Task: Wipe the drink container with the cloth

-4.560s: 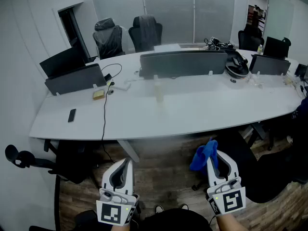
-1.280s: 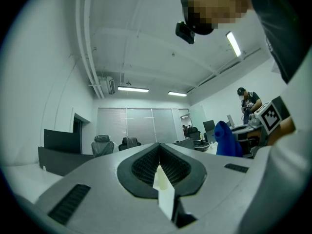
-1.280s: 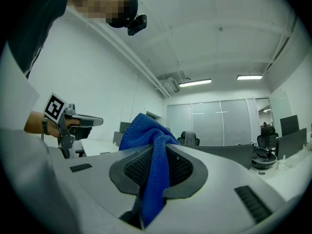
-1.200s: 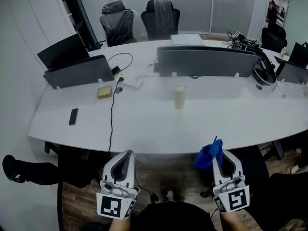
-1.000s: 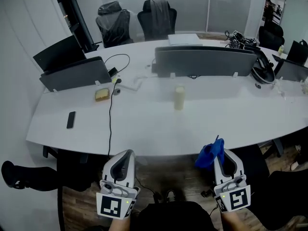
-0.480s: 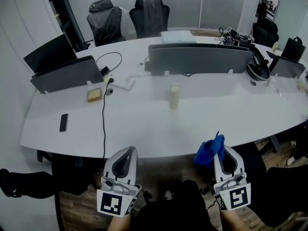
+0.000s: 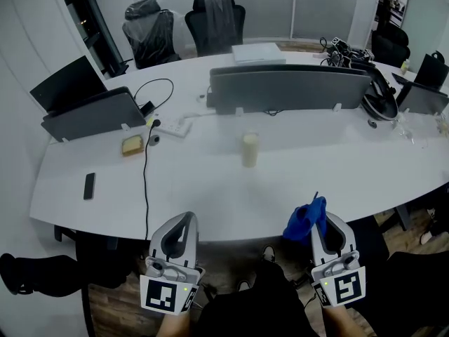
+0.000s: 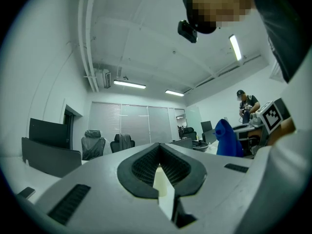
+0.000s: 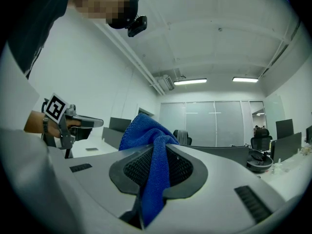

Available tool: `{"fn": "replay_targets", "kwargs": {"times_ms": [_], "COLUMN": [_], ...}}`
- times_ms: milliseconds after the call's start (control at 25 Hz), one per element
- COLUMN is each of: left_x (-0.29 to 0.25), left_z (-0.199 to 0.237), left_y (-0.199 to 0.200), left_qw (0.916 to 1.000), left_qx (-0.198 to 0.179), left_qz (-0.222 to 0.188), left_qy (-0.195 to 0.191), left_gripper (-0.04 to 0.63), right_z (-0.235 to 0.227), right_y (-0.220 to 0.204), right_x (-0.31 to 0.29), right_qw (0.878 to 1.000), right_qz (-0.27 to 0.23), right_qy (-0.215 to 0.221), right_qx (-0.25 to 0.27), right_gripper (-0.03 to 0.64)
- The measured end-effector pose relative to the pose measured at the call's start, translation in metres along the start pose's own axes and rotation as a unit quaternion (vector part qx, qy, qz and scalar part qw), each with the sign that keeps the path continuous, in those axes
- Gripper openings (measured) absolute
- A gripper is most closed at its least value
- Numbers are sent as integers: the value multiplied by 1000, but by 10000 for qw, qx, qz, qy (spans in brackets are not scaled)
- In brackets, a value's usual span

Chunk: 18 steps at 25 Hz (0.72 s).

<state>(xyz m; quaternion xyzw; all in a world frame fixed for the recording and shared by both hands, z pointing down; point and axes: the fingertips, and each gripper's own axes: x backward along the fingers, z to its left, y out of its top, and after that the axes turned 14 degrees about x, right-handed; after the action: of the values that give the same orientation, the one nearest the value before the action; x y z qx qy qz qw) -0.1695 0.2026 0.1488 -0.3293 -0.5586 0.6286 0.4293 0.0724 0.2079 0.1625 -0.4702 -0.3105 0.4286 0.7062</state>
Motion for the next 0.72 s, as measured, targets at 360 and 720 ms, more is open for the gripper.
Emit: {"fn": "replay_targets", "kwargs": {"times_ms": [360,720], "left_x": [-44,-91], "left_z": [7,11], "left_y": [-3,5], "left_qw": [9997,9990], "left_qx": [-51,-143], "left_qz": [20,2], "left_qy": [254,425], "left_gripper": [3,3], "right_z": [-33,-65], "right_y": [-13,-24], "right_x": [-46,-86], "right_qw": [9997,9990], "right_qz": [-113,-173], "right_qy": [205,397], "right_qx": [-5,-55], "right_gripper": [51,51]}}
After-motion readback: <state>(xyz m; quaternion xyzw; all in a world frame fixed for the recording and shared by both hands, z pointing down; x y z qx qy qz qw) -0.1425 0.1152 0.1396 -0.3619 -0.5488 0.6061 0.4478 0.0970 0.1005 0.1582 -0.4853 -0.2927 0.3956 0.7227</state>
